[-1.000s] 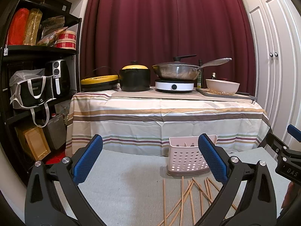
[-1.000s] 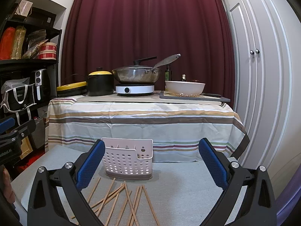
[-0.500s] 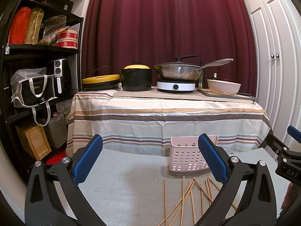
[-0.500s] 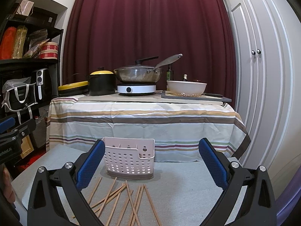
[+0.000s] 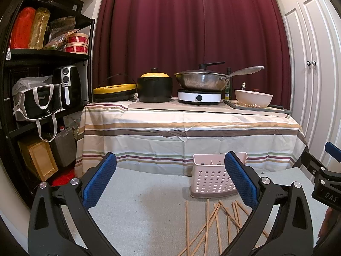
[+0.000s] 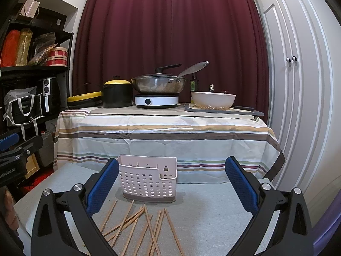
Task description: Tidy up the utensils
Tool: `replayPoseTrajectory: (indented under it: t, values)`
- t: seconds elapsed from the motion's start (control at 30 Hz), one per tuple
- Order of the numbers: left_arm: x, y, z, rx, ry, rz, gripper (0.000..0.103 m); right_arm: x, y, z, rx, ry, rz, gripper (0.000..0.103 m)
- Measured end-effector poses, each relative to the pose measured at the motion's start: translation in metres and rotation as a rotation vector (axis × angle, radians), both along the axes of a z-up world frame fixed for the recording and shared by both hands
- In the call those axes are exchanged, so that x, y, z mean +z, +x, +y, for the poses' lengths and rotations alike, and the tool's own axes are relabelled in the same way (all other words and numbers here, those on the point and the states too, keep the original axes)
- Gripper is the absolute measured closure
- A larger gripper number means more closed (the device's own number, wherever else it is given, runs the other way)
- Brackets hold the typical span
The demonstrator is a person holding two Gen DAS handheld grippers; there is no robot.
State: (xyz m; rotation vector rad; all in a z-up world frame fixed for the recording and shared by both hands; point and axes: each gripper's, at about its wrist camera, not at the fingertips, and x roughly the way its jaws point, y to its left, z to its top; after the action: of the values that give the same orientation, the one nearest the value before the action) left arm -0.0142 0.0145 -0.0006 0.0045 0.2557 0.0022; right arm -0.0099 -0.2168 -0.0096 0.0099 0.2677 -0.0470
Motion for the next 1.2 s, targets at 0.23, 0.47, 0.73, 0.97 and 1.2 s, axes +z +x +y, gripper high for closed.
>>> replayPoseTrajectory:
  t: [0.23,0.47,0.73,0.97,1.2]
  values:
    - [0.0002,0.0,0.0,0.0,0.0,0.0,0.004,-0.0004,-0.0004,0.0001,0.002,0.001,-0.001,0.006]
    - [0.0001,-0.0002,-0.0002,-0.001,0.0,-0.001,0.004,0.0002,-0.0005,0.0016,0.006,0.0,-0.001,0.006]
    - [0.0005,-0.0005,-0.0005,-0.001,-0.001,-0.001,0.004,0.0012,-0.0008,0.0034,0.012,-0.001,-0.001,0.006]
    - [0.0016,-0.0012,-0.0019,-0.001,-0.002,-0.001,0.004,0.0016,-0.0008,0.0044,0.013,-0.001,-0.002,0.006]
    - [0.0029,-0.0014,-0.0035,-0.003,-0.003,-0.002,0.004,0.0022,-0.0018,0.0072,0.017,-0.002,-0.004,0.006]
